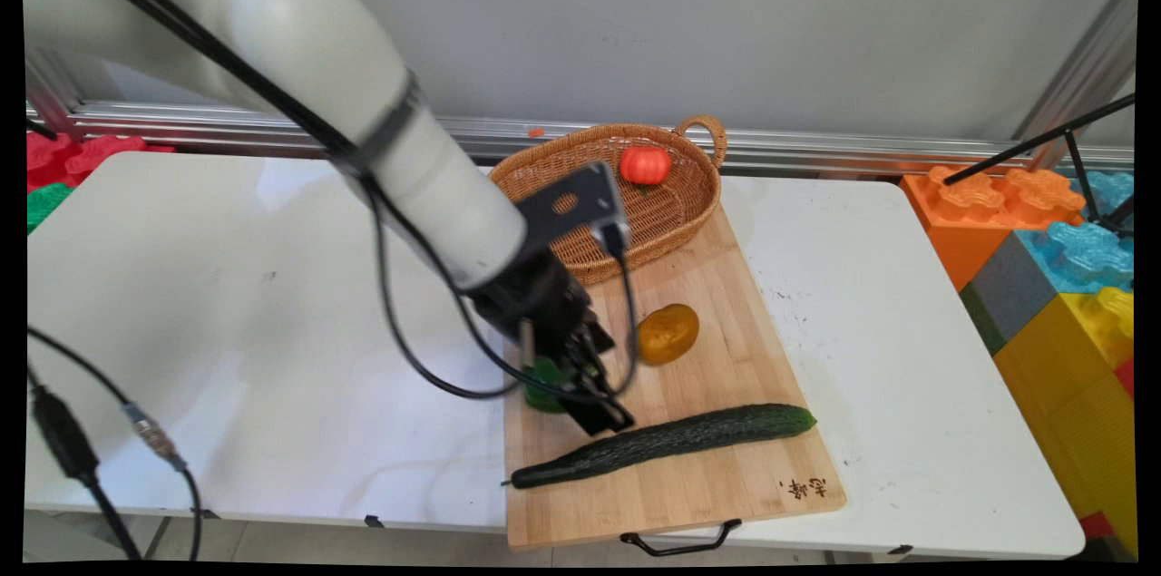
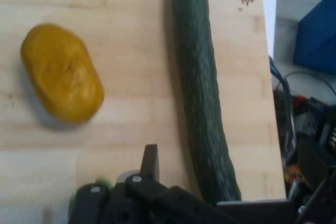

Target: Pick up the cucumber from the cutting board, then place the picked object in the vegetable basket

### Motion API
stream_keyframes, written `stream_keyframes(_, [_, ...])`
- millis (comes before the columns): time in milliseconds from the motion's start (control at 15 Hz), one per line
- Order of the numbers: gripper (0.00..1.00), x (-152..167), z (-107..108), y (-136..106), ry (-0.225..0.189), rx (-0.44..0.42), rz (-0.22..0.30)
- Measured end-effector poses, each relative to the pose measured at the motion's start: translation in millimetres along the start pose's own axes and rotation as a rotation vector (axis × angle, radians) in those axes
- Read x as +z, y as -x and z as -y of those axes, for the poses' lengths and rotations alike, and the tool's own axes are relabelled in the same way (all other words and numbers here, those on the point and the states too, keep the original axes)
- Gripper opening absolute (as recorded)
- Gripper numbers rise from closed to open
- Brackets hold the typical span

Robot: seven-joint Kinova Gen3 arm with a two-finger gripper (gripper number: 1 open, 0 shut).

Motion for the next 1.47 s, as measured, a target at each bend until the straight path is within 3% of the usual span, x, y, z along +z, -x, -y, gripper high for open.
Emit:
stream_keyframes(467, [1.0,82.9,10.1,-8.9,0.008,-0.009,-0.005])
stream_keyframes(800, [1.0,113.0,13.3,-10.6,0.009,-0.004,-0.005])
stream_keyframes(867, [0.0,118.2,13.3,-11.0,0.009,0.0,-0.005])
stream_keyframes(1200, [0.0,126.3,8.4,-15.0,0.019,0.018,-0.006])
stream_keyframes(1467, [0.0,111.2,1.6,-23.5,0.027,0.012,-0.017])
